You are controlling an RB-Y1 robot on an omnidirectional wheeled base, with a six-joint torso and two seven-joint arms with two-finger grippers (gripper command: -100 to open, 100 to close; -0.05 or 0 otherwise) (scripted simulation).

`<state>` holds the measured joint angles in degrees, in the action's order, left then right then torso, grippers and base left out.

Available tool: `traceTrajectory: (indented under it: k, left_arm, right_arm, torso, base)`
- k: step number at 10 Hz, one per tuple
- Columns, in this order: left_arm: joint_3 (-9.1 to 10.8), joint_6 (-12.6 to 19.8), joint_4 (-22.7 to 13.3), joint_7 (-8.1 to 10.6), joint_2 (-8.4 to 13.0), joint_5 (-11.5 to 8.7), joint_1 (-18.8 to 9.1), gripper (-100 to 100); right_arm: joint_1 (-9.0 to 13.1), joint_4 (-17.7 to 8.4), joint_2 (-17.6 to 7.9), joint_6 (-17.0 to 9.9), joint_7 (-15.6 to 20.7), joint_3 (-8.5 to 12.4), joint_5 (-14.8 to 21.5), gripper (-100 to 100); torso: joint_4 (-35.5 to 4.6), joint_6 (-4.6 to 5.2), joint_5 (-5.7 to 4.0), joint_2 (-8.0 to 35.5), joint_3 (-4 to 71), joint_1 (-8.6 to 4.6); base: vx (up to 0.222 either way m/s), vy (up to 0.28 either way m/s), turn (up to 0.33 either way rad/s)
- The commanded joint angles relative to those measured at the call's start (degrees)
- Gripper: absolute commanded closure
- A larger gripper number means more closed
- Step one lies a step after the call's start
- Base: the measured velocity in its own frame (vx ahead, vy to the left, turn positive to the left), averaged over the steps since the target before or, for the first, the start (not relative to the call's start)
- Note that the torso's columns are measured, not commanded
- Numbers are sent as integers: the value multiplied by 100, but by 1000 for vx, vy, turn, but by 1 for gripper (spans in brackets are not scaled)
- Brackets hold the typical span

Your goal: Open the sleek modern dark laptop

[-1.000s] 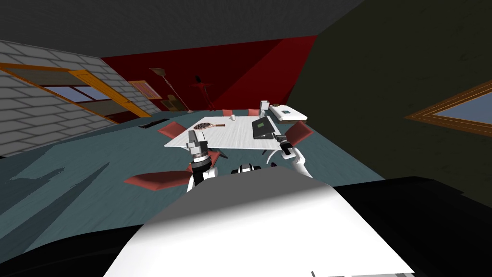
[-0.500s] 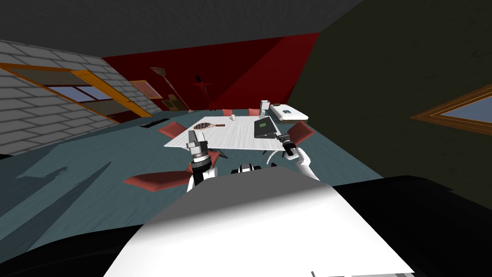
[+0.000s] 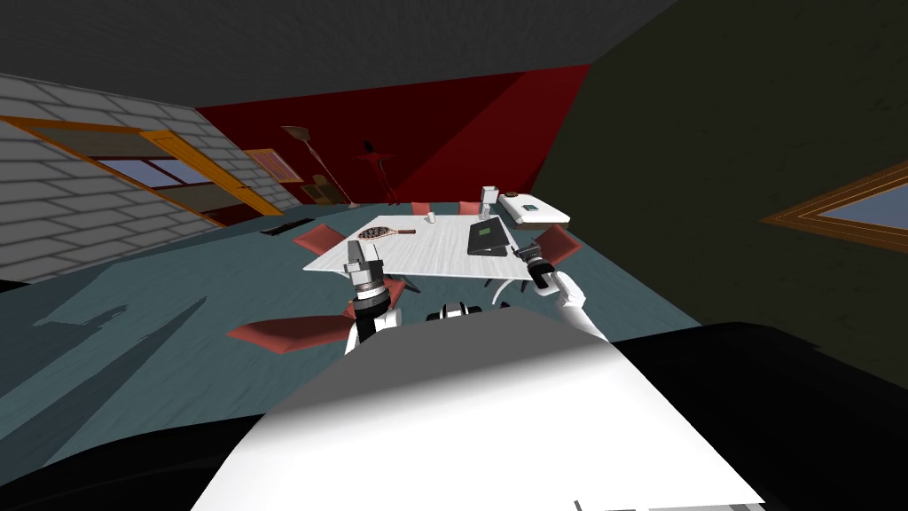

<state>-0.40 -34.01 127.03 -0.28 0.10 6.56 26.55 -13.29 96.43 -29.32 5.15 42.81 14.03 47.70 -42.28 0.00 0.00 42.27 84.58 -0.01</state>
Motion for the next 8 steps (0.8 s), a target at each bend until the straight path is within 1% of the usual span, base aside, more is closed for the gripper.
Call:
traceTrajectory:
  k: [1, 8]
  left_arm:
    - [0, 0, 0, 0, 0, 0, 0, 0]
    - [0, 0, 0, 0, 0, 0, 0, 0]
  right_arm:
    - [-165, 213, -181, -36, 334, 40, 348, -100]
    - [-547, 670, -608, -130, 1038, 118, 1107, -100]
  torso:
    - [0, 0, 0, 1, -1, 1]
    - [0, 0, 0, 1, -1, 0]
  base:
    - [15, -13, 23]
    - [14, -13, 15]
